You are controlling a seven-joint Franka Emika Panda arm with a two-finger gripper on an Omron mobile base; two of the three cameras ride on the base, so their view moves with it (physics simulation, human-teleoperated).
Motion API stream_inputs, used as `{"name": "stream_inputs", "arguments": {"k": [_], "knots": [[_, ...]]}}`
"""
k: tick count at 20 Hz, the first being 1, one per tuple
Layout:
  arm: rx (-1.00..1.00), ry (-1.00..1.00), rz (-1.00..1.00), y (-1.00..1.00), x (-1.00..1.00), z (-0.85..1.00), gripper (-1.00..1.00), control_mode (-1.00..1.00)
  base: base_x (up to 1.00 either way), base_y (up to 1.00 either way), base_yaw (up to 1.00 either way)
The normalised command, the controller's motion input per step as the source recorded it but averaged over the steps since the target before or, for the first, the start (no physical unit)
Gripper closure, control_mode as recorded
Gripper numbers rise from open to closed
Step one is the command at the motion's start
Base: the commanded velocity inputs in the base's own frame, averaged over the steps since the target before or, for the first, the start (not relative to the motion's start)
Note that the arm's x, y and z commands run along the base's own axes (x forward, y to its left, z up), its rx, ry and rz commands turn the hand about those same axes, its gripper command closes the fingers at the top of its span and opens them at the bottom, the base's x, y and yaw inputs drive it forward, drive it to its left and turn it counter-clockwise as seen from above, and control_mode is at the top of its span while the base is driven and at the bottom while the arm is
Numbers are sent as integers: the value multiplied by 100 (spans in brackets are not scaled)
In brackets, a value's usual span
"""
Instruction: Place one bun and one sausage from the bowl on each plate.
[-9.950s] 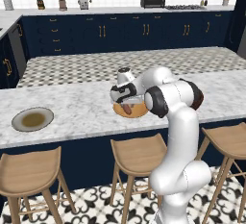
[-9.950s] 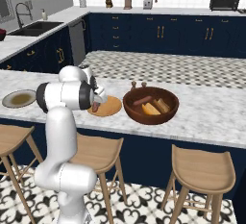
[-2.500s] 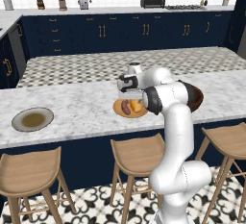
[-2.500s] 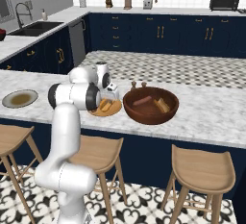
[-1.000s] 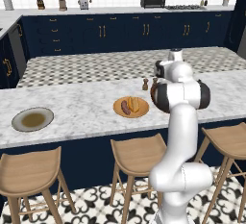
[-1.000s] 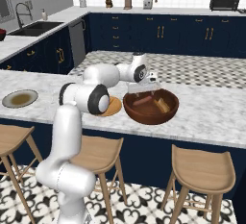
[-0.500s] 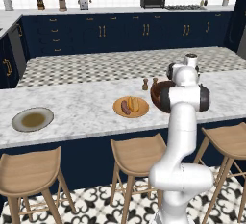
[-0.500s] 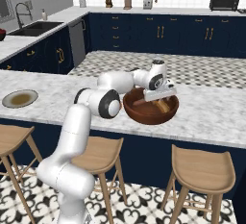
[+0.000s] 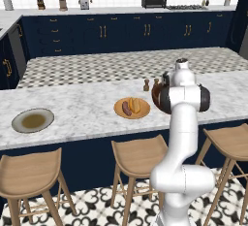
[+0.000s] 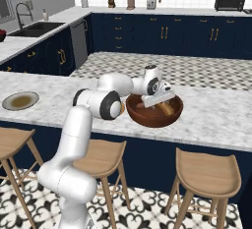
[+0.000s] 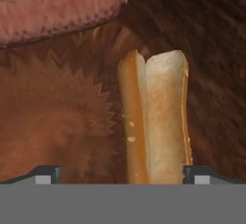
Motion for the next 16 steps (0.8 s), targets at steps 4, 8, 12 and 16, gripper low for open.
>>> {"name": "stream_inputs", "arguments": {"k": [4, 8, 12, 16], "knots": [[0, 0, -1, -15, 41, -28, -100, -100, 0, 0, 0], [0, 0, -7, -22, 64, -9, -100, -100, 0, 0, 0], [0, -5, -7, -20, 22, -14, -100, -100, 0, 0, 0], [0, -1, -2, 0, -1, -17, 100, -100, 0, 0, 0]]}}
